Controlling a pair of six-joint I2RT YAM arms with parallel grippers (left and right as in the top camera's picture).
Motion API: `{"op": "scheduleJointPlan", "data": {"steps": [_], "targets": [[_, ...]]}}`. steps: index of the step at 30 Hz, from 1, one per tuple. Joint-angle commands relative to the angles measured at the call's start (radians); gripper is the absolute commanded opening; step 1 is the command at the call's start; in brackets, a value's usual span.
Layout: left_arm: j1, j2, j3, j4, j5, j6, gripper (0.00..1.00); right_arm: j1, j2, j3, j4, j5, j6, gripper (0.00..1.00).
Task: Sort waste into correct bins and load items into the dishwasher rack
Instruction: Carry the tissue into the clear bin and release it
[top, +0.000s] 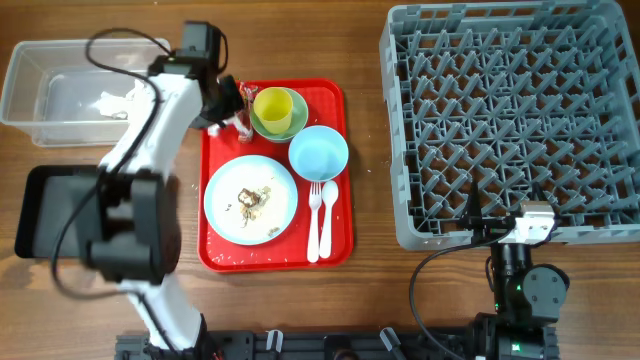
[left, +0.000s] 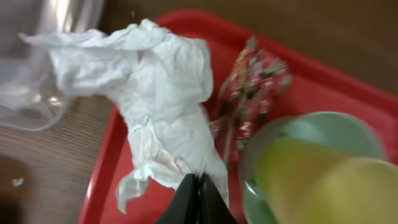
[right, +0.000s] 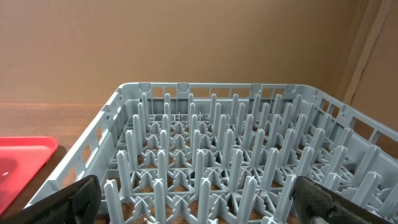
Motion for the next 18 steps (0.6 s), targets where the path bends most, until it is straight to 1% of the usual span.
{"op": "scheduleJointPlan", "data": {"steps": [1,5,7,9,12,15,18], "targets": [[0.001,-0.147,0.007,-0.001,-0.024,-0.003,0.04,-0.004,-0.005,-0.001,0.002,0.009,-0.005,1.00],[0.020,-0.181,0.007,0.042,-0.161,-0.004,0.04,-0.004,-0.005,-0.001,0.002,0.009,-0.005,1.00],[0.063,-0.181,0.007,0.119,-0.241,-0.011,0.04,-0.004,-0.005,-0.001,0.002,0.009,-0.005,1.00],[0.122,-0.181,0.007,0.198,-0.269,-0.032,0.04,-0.004,-0.005,-0.001,0.002,0.009,-0.005,1.00],[0.230,-0.172,0.007,0.280,-0.269,-0.063,0.04,-0.004,-0.005,-0.001,0.002,0.009,-0.005,1.00],[0.316,-0.137,0.007,0.320,-0.268,-0.063,0.04,-0.004,-0.005,-0.001,0.002,0.009,-0.005,1.00],[0.372,-0.098,0.007,0.323,-0.264,-0.063,0.04,-0.004,-0.005,-0.001,0.002,0.009,-0.005,1.00]]}}
